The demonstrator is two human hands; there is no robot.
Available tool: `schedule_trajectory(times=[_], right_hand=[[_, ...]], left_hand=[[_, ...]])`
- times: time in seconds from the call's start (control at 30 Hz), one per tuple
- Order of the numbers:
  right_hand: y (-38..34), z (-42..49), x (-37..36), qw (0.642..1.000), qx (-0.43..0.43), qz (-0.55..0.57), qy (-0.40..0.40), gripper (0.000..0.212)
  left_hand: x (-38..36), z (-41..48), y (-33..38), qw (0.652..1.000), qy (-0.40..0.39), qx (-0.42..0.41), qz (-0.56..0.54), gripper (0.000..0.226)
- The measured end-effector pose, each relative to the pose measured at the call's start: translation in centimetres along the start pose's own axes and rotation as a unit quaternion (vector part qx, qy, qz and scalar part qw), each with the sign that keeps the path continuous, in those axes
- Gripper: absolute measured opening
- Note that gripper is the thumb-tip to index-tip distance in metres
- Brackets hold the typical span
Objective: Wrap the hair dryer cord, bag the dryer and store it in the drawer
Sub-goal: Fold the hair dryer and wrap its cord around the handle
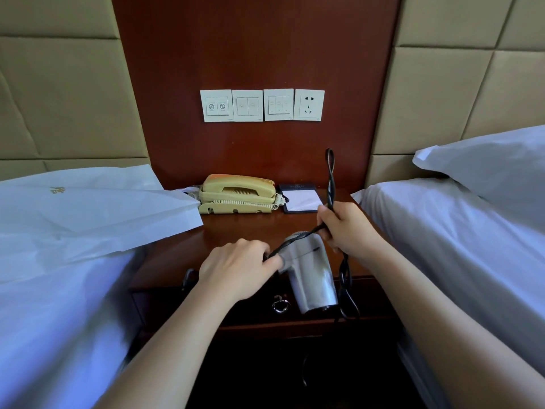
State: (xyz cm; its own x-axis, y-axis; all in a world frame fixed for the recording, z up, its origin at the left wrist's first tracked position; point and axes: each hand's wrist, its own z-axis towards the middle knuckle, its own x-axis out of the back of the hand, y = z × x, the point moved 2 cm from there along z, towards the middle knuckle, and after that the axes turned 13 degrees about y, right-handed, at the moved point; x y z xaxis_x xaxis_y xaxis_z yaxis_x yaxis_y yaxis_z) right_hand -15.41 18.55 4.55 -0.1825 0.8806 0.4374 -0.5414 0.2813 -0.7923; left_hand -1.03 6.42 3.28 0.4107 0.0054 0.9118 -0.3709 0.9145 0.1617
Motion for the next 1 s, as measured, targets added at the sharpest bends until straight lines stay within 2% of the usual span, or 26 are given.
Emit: schedule_trajectory(times=[0.17, 0.37, 0.53, 0.83, 0.93, 1.0], right_hand=[[1.9, 1.4, 2.1, 0.996, -0.062, 0.011, 0.07, 0.034], [3.1, 1.4, 2.4, 0.995, -0.083, -0.045, 0.022, 0.033], [3.7, 1.5, 2.6, 0.994, -0.101, -0.029, 0.037, 0.033], [5.7, 2.0, 3.8, 0.983, -0.124, -0.113, 0.071, 0.034], [5.9, 1.7, 3.3, 0.983, -0.11, -0.138, 0.057, 0.034], [5.9, 1.6, 3.0, 0.984, -0.098, -0.143, 0.046, 0.026]], left_hand=[[0.4, -0.2, -1.1, 1.0, -0.029, -0.006, -0.009, 0.037], [0.4, -0.7, -2.4, 0.995, -0.091, 0.015, -0.028, 0.038], [0.0, -0.5, -3.0, 0.991, -0.103, 0.033, -0.083, 0.038], [-0.3, -0.4, -3.5, 0.98, -0.128, 0.059, -0.143, 0.037], [-0.7, -0.6, -3.4, 0.969, -0.154, 0.075, -0.178, 0.038], [-0.7, -0.7, -3.6, 0.959, -0.166, 0.093, -0.209, 0.038]])
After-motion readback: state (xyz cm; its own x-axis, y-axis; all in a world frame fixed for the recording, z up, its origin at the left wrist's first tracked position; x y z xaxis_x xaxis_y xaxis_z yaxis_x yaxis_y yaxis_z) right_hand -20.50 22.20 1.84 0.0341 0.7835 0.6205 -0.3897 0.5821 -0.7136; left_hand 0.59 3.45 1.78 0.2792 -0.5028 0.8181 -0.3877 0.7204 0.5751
